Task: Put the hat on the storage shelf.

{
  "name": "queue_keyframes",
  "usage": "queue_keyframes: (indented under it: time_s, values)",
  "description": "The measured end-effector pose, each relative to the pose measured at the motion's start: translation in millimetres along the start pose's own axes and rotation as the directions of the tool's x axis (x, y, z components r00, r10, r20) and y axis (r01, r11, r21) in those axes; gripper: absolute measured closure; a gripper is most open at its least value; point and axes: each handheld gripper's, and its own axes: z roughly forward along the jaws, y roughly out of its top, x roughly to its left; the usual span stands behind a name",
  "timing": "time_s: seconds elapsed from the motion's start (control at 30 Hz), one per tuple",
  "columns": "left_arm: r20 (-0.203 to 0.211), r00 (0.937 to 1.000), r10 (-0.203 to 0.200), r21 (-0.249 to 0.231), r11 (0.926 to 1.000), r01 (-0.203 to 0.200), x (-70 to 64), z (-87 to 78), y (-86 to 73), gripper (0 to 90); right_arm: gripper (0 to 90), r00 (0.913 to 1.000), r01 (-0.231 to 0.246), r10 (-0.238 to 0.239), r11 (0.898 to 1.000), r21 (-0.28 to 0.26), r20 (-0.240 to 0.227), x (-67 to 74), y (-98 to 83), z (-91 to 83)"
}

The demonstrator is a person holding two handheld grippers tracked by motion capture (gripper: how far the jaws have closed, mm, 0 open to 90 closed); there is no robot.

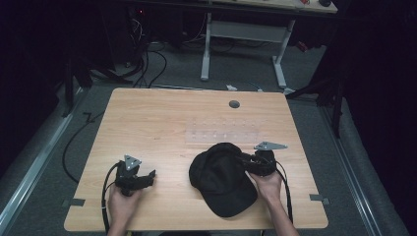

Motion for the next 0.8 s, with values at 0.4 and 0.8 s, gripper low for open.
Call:
queue_keyframes:
  time_s: [0.4, 0.8]
  values:
    - [0.000, 1.0000, -0.001, -0.001, 1.0000, 0.001, -0.1, 0.0, 0.0, 20.5, 75.9, 0.9984, 0.044, -0.044, 0.999, -0.001, -0.034, -5.3, -1.9, -3.7]
    - [0.001, 1.0000, -0.001, 0.000, 1.0000, 0.001, -0.1, 0.0, 0.0, 20.5, 82.4, 0.9939, 0.080, -0.080, 0.997, -0.006, -0.075, -8.1, -5.8, -8.7]
